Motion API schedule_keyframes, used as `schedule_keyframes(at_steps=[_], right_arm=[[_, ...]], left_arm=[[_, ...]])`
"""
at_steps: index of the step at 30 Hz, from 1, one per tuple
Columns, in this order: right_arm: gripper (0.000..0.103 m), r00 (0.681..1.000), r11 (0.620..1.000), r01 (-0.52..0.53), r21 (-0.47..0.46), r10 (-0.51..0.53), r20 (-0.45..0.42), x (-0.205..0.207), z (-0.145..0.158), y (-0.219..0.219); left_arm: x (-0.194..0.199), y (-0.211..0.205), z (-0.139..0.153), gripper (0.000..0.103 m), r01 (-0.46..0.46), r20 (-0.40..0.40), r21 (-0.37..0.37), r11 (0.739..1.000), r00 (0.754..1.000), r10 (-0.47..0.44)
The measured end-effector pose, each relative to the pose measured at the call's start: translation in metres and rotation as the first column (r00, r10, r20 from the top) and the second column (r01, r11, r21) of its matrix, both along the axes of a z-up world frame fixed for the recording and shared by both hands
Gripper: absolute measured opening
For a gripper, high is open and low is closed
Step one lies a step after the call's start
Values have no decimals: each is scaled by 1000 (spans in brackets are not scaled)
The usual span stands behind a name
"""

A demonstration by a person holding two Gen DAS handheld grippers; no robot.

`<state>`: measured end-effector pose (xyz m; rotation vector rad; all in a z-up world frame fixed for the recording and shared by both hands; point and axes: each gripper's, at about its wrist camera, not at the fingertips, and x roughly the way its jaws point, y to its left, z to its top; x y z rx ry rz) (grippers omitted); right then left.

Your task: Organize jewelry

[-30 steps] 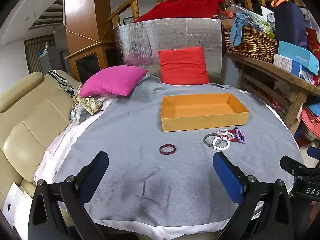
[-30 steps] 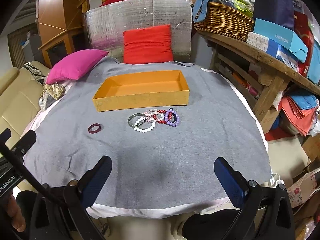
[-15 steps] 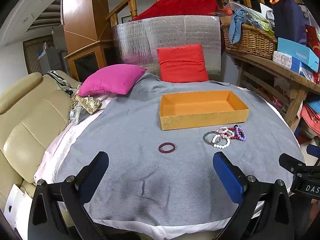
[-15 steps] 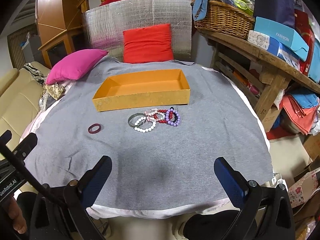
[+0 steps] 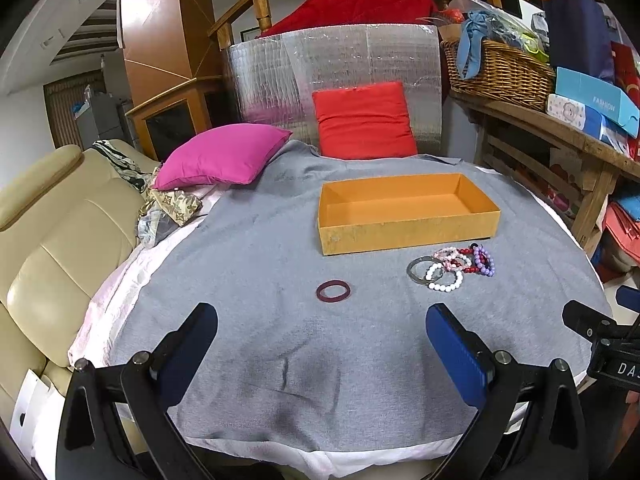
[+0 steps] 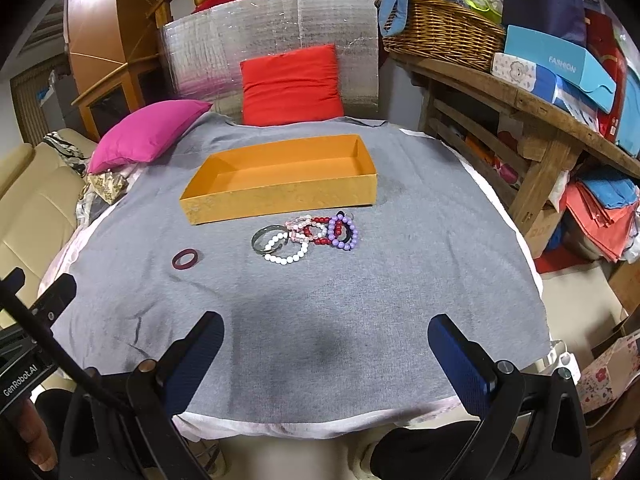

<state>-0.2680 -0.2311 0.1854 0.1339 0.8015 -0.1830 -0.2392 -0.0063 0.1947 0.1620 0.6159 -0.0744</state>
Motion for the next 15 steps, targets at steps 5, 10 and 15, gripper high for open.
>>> schedule_keyframes(at_steps=[5,10,15], right_arm=[[103,1000,1000,4,6,-4,2,6,-2,-3],[103,1000,1000,8,13,-8,9,19,-2,-8],[103,1000,1000,12,28,-13,16,42,-5,-15]], left_arm=[[6,-3,-3,103,2,-6,4,1000,1000,-2],[18,-8,-5,103,7,-16,7,1000,1000,-7],[42,-16,-13,103,13,-40,5,1000,999,-13]])
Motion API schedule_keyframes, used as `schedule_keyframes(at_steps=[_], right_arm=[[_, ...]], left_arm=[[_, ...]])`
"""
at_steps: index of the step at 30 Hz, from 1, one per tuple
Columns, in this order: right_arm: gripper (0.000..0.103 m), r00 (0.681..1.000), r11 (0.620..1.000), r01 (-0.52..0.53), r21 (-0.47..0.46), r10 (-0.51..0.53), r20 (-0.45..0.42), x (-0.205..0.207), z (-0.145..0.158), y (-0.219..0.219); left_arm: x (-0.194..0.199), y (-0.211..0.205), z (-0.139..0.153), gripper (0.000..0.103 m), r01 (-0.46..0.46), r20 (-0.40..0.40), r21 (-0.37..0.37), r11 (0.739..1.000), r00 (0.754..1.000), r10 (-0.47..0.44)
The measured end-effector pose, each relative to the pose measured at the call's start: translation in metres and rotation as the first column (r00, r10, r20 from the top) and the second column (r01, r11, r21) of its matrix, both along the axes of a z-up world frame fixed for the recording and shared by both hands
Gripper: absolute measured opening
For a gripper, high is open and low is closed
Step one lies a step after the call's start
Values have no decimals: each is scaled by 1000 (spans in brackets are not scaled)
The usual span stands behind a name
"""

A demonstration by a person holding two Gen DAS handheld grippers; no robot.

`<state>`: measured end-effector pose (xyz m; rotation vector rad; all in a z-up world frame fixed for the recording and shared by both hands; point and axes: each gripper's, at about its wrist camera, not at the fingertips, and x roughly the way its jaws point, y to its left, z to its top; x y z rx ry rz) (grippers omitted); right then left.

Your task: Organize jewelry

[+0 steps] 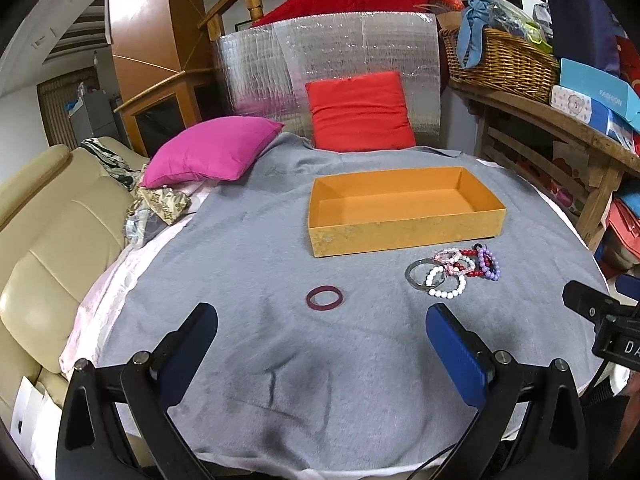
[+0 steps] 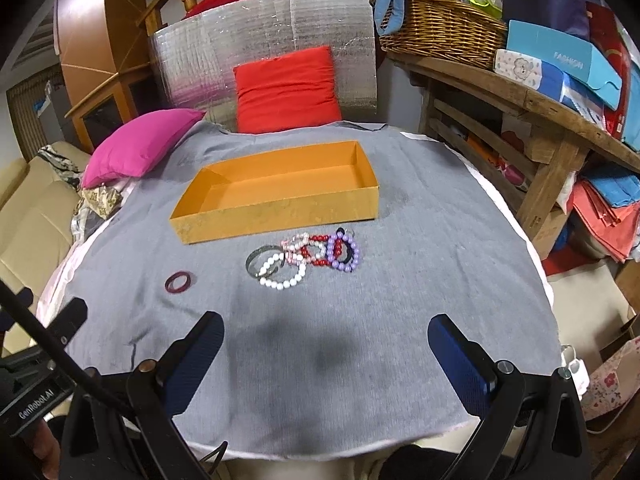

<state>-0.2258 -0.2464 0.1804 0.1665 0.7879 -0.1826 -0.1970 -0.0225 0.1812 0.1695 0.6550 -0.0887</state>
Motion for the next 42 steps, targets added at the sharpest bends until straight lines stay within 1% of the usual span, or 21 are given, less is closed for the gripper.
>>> schedule_keyframes(at_steps=[3,11,15,16,18,19,20,22,23,25,28,29,30,31,33,34,37,39,40,41,42], right_arm=[[103,1000,1000,4,14,-4,2,19,-8,-9],[103,1000,982,20,188,-22,10,79,-49,-65],[100,1000,953,24,303,-26,3,107,-67,-97],[97,1000,937,23,349,-26,2,114,-73,-107],[91,1000,916,25,400,-25,-6,123,-82,-118],[85,1000,904,30,427,-25,-17,129,-89,-123],[81,999,890,37,454,-24,-34,134,-95,-126],[76,999,855,37,517,-11,-52,143,-106,-129],[74,998,840,27,542,4,-56,147,-110,-127],[71,997,831,8,556,33,-64,153,-115,-122],[71,995,814,3,581,55,-81,164,-123,-113],[68,994,813,-4,582,67,-86,167,-125,-109],[65,993,815,-12,580,78,-90,171,-126,-106],[59,991,818,-22,574,94,-96,176,-128,-100],[56,988,827,-19,561,101,-116,181,-132,-94],[55,987,832,-11,554,97,-127,183,-135,-92],[40,984,836,14,549,86,-157,191,-144,-89],[34,982,850,30,527,73,-174,195,-148,-88],[28,981,855,33,517,72,-183,197,-150,-87],[19,979,861,35,508,72,-190,198,-151,-85],[19,978,866,36,499,71,-194,199,-151,-84]], left_arm=[[24,-8,-11,103,4,-27,1,1000,1000,-4],[101,-35,-49,103,-6,-96,23,1000,995,8],[129,-53,-65,103,41,-111,27,999,993,-38],[136,-58,-71,103,64,-115,20,998,992,-61],[143,-65,-83,103,109,-138,-8,994,984,-109],[147,-68,-90,103,129,-155,-23,991,979,-131],[150,-70,-97,103,150,-177,-36,988,972,-154],[158,-78,-115,103,189,-238,-48,981,952,-194],[160,-79,-118,103,195,-247,-53,979,948,-202],[162,-80,-122,103,203,-254,-80,976,943,-217],[164,-81,-121,103,233,-253,-115,966,933,-255],[165,-82,-121,103,240,-257,-121,963,930,-264],[167,-84,-123,101,248,-264,-125,961,925,-273],[170,-86,-126,99,251,-270,-124,960,923,-276],[174,-87,-130,84,254,-288,-123,959,916,-279],[176,-89,-133,81,258,-302,-127,958,910,-285],[183,-92,-140,72,259,-327,-136,956,900,-290],[188,-95,-145,57,262,-337,-133,956,895,-292],[190,-96,-147,54,263,-342,-132,956,893,-293],[193,-97,-150,47,263,-352,-132,956,889,-294],[195,-98,-152,43,262,-359,-133,956,886,-293]])
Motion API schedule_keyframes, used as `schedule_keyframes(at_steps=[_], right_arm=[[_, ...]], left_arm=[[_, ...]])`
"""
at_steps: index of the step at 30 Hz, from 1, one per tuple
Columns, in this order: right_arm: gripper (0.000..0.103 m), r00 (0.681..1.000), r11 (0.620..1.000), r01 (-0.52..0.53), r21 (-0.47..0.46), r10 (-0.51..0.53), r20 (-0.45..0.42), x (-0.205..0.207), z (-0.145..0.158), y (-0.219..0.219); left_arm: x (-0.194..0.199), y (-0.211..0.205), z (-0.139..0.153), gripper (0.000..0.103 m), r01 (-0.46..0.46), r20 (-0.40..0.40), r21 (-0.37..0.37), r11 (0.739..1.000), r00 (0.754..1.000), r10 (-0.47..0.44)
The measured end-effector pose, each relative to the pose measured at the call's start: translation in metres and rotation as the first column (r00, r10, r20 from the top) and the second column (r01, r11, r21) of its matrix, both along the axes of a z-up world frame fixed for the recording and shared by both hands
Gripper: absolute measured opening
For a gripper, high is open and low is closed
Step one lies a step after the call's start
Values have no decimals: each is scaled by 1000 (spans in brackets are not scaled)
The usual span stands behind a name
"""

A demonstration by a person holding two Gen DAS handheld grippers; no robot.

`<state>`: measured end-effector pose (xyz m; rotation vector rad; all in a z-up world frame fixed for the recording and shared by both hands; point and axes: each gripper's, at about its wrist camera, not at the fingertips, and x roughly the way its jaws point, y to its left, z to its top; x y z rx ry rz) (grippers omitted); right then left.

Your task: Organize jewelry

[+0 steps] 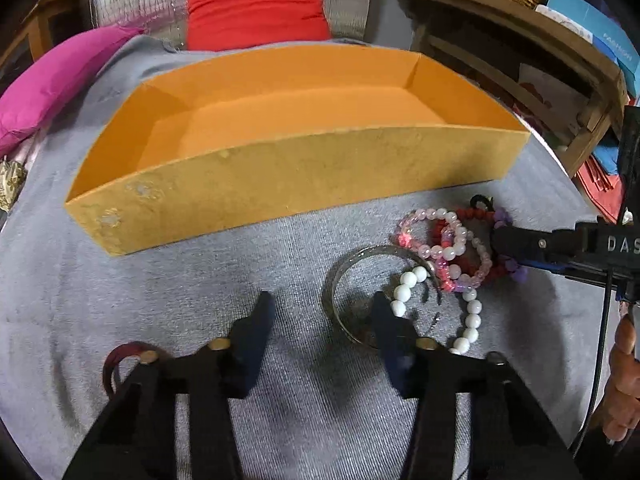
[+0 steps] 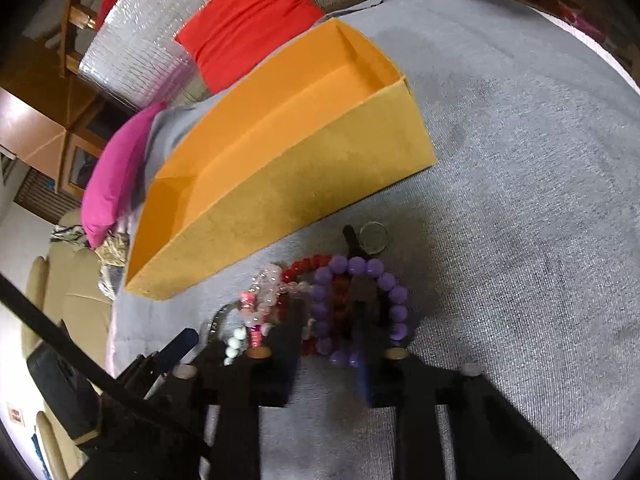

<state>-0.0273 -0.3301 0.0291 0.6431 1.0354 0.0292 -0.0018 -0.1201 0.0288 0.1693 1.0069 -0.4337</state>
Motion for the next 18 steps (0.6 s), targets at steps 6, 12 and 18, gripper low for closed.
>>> schedule_keyframes(at_steps=[6,12,18], right_arm=[[11,999,999,3,-45,-1,38,-5,10,3],[11,997,1000,8,-29,-6,80,-14,19,-1],[11,990,999,-12,-34,16,138,-19,32,7]], left_arm=[[6,3,-1,9,-2,18,-1,1000,1000,2],[4,14,2,4,-13,50,-1,1000,999,13],[-1,26,18,3,-48,119,1,999,992,47]])
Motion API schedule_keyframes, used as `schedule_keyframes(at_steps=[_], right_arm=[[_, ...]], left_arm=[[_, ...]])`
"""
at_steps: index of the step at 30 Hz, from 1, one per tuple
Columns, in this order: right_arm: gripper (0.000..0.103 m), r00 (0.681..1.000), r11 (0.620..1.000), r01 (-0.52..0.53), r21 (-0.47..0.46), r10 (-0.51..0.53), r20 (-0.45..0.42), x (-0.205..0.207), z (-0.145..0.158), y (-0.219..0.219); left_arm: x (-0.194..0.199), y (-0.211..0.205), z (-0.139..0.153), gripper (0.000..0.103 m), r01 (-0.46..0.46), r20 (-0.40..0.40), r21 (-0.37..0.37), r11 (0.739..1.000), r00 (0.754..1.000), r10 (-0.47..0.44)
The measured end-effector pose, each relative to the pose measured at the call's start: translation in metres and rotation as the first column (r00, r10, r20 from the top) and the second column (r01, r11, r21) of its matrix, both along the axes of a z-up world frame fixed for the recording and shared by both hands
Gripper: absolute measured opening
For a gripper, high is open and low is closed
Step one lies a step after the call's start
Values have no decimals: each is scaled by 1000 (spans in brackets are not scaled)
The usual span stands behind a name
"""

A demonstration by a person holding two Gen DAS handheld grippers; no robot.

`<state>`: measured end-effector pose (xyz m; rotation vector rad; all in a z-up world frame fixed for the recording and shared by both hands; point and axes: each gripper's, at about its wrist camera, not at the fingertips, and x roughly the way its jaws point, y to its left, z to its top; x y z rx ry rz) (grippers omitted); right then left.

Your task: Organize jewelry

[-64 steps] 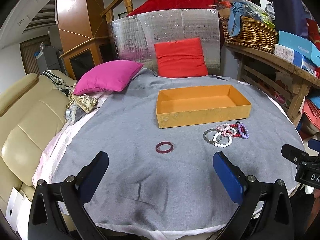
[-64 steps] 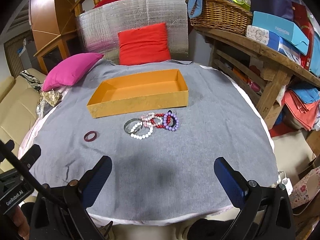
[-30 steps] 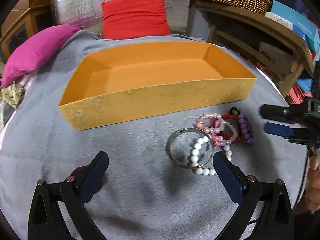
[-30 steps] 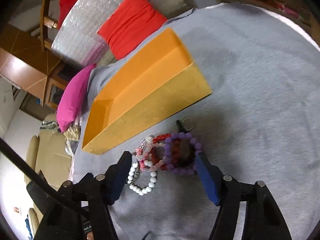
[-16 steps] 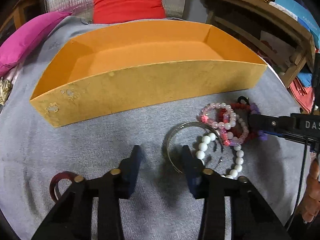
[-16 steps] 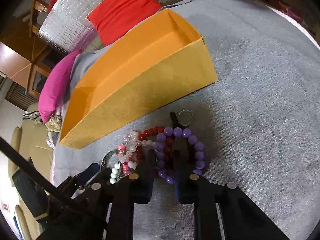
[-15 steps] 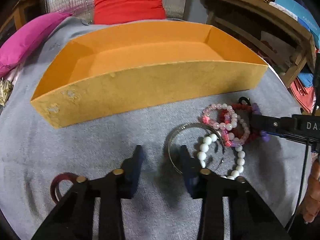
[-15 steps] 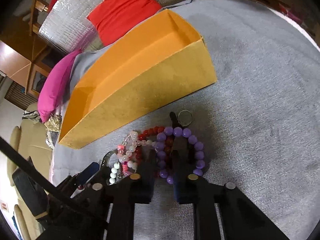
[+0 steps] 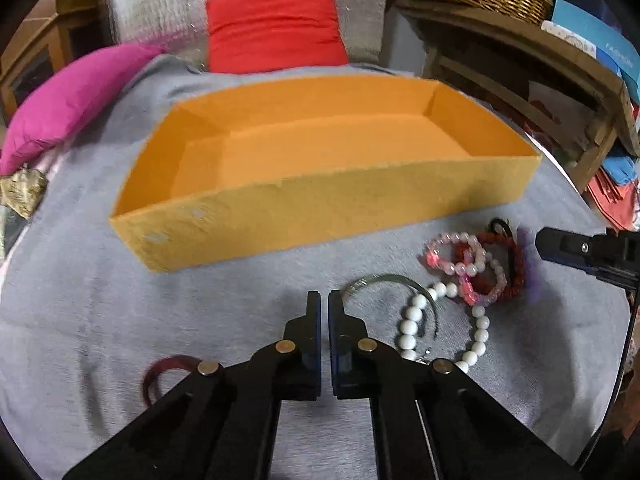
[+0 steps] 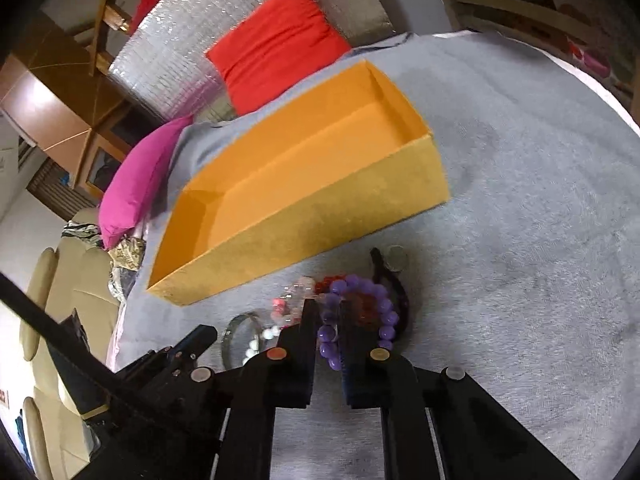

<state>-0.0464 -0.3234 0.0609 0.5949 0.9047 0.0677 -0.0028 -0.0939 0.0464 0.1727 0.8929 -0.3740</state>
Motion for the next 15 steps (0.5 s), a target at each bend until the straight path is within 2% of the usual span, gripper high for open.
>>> schedule_keyframes(at_steps=[6,15], right_arm=[[11,999,999,-36,-8,36,14,3,3,17],[12,1000,1000,-3,24,4,-27,7,-2,14]], left_arm=[[-10,9,17,3,-14,54,1,1000,998,14],[-12,28,20,3,-25,64,-4,1000,998,25]])
